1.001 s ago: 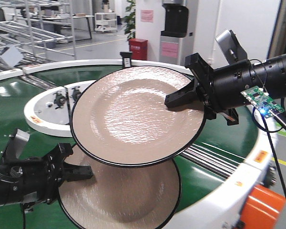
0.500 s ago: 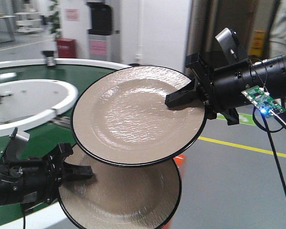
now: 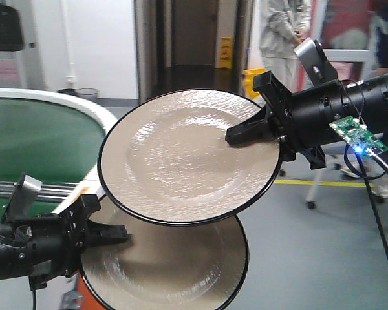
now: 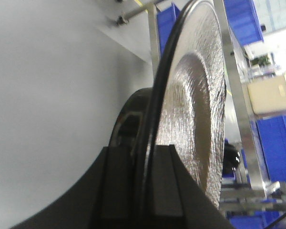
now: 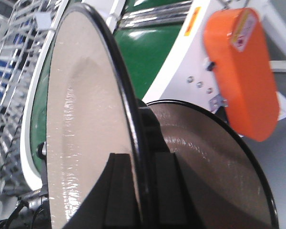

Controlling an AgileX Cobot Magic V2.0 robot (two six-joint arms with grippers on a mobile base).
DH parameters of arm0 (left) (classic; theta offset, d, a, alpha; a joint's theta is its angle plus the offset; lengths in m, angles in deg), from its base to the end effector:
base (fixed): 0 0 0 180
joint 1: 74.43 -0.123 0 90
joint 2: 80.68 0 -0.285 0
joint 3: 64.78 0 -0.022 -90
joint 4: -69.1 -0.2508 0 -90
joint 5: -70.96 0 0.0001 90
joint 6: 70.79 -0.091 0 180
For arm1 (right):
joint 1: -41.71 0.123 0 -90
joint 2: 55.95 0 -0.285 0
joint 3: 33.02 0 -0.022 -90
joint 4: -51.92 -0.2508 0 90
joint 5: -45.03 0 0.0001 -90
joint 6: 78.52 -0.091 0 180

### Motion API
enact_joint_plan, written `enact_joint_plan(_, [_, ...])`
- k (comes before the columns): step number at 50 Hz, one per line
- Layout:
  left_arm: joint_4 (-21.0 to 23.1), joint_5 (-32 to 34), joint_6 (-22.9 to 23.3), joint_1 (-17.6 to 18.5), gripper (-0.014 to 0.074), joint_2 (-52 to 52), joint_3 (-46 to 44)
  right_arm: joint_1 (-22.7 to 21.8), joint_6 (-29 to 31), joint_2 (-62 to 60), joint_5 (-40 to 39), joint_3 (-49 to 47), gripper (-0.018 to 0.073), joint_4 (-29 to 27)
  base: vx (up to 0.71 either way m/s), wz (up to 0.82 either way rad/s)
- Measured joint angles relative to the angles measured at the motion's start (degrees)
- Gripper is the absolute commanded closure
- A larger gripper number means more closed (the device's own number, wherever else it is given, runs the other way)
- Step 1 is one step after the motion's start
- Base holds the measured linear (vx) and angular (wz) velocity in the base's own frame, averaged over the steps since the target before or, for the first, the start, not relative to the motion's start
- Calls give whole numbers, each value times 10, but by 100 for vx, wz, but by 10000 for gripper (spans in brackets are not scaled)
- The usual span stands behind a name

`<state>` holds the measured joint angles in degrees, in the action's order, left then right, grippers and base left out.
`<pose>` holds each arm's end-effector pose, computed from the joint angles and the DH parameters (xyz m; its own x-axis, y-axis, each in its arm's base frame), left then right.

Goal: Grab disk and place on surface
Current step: 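Hold both plates while the base drives to the steel table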

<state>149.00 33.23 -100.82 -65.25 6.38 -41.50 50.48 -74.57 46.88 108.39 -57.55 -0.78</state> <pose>0.2797 -0.1008 0.3069 -0.7942 -0.4656 -0.3904 0.1012 0.5322 -0.8406 0.3403 0.1180 0.4332 -0.8456 0.1874 -0.4999 -0.3108 0.5886 0.7463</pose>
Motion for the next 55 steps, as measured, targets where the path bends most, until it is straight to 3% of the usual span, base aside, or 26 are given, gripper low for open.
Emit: enact_joint_plan(55, [0,0,0,0,595,0,0,0,0,0,4,0,567,1,16,-34])
